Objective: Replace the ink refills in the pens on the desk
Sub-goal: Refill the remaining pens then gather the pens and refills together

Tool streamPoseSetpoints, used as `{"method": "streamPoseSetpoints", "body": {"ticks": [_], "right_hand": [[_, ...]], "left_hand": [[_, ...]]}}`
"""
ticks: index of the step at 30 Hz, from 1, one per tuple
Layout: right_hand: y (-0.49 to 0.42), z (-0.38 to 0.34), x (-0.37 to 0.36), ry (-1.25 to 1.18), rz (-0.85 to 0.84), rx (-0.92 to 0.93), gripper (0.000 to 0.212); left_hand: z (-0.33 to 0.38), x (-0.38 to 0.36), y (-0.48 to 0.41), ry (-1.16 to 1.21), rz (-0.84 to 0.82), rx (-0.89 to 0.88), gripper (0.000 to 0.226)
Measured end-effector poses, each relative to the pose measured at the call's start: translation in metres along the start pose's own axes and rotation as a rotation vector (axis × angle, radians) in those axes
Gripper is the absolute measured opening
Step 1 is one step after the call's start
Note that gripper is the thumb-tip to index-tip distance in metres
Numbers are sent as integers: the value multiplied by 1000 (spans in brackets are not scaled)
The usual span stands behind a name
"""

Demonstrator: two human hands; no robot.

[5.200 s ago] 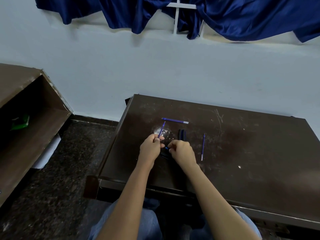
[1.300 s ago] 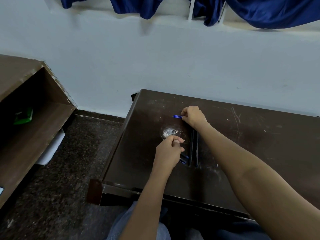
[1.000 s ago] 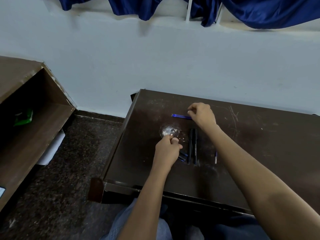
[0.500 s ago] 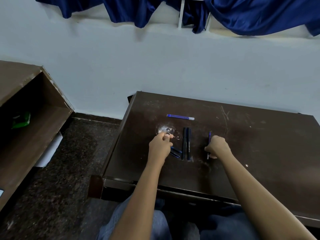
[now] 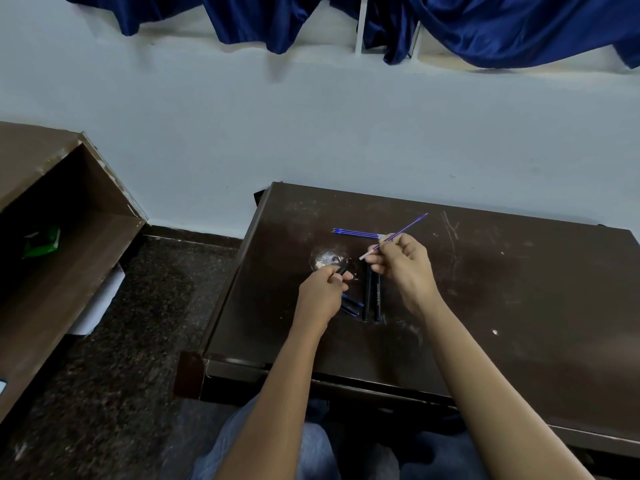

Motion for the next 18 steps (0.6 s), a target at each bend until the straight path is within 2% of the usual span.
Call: {"method": "streamPoseSetpoints", "body": {"ticks": [8,13,15,18], "right_hand": [[13,8,-20,259,-173,195,8],[15,10,-24,425,-253,249,13],[12,13,-22,551,-235,291,20],[9,25,-18,893,-223,411,24]], "left_hand": [[-2,1,-3,-10,-30,-28,24],[1,5,-4,37,40,-63,19],[4,7,-3,68,85,-80,23],[8,9,-2,85,120,-103,27]]}}
Point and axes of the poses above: each hand's wrist, its own y-axis away from the middle knuckle, its own x-axis out of the back of the hand, z = x × y, the point moved 3 cm from there along -y, towards the middle knuckle, and after that the axes turned 13 degrees about z, right-handed, at the moved point
